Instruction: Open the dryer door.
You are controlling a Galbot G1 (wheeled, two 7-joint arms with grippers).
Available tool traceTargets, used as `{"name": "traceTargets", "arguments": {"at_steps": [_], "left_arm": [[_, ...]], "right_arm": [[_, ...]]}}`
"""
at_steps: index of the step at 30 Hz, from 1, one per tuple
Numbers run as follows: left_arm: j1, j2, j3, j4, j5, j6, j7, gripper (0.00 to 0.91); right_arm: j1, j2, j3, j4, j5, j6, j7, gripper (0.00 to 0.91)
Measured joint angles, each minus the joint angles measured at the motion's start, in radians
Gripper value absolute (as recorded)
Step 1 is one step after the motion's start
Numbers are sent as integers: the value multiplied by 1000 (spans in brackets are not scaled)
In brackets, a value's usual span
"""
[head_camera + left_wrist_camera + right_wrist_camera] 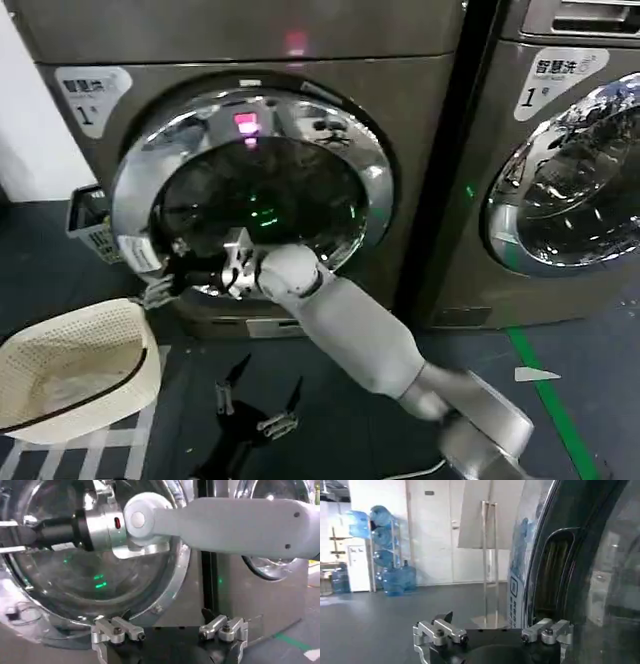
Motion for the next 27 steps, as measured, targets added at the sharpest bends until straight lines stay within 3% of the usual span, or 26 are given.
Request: {"name": "traceTargets", "arguments": {"at_steps": [6, 27], "left_arm": [[-12, 17, -136, 1, -57, 32, 108, 907], [-86, 71, -508, 86, -239, 164, 160, 907]], "right_arm": [[0, 0, 0, 0, 4, -1, -35, 907], [-19, -45, 2, 44, 8, 4, -213, 907]]}}
